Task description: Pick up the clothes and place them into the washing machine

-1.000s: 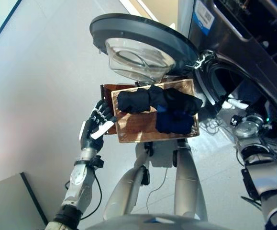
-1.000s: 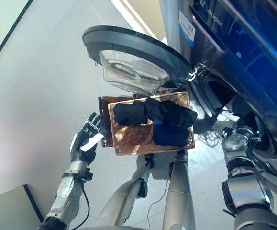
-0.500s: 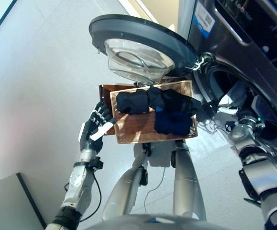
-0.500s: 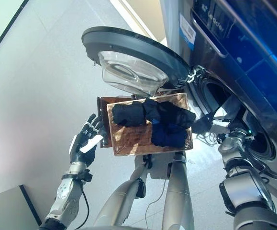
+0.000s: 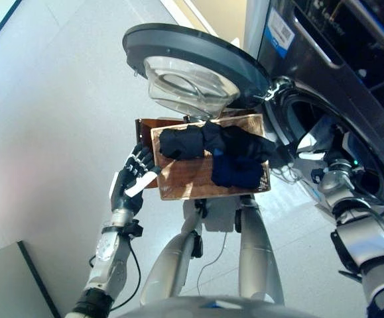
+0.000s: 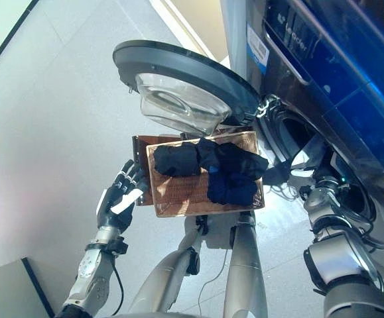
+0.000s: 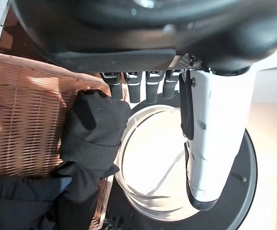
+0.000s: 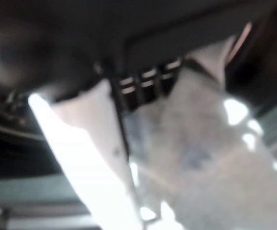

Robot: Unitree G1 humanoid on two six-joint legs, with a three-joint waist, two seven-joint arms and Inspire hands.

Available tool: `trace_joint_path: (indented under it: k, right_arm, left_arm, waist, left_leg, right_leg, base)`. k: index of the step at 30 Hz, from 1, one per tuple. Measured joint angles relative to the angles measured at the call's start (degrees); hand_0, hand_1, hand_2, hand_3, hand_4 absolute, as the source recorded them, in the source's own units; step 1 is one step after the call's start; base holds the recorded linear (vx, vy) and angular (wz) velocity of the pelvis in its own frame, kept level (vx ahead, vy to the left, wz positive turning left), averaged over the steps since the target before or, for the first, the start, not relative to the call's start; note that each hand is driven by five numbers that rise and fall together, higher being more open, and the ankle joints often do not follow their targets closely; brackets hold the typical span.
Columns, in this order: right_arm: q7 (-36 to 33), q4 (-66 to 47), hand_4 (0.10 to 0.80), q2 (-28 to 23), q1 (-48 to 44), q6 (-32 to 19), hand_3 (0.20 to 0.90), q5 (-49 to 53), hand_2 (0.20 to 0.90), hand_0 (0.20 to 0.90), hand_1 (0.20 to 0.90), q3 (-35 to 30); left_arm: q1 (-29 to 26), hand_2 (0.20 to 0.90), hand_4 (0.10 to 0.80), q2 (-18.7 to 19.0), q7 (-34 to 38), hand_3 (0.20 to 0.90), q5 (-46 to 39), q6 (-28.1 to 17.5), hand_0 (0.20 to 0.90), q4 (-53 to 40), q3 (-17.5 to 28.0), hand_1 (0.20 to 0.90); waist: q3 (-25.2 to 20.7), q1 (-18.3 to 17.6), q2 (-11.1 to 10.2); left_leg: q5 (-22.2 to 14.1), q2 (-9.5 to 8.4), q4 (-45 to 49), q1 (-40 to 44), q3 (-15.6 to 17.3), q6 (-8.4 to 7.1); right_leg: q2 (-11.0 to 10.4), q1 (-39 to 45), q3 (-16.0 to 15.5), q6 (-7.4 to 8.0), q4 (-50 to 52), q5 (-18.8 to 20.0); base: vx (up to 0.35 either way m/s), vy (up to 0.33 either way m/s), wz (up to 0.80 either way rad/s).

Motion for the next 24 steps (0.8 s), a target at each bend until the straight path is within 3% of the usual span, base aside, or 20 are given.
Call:
trace_joint_path:
  k: [23,24]
  right_arm:
    - [0.5,3.2,0.8,-0.2,-1.8,5.2,0.9,-11.7,0.9,0.9,0.9,6.8]
    - [0.6,2.8,0.759,-0.3,-1.7,5.8,0.842,-12.9,0.842,0.842,0.842,8.5]
  left_arm:
    - [0.3,0.9,0.8,-1.6,0.1,0.9,2.3,1.2,0.9,0.1,0.2,0.9]
    - [0.3,0.9,0.8,-1.6,0.1,0.9,2.4,1.2,0.9,0.1,0.2,0.9]
  waist:
    - [0.0,1.8,0.1]
    - [0.0,1.8,0.1]
  left_leg:
    - [0.0,-0.1,0.0,0.0,-0.2,-0.44]
    - [0.0,-0.09,0.0,-0.1,-0.1,-0.44]
  right_leg:
    - [-0.4,-0.2,0.0,0.04,0.6,-0.1]
    - [-0.4,-0.3,0.0,0.04,0.6,-0.1]
  base:
    - [0.0,0.0,0.0]
    - [0.0,0.0,0.0]
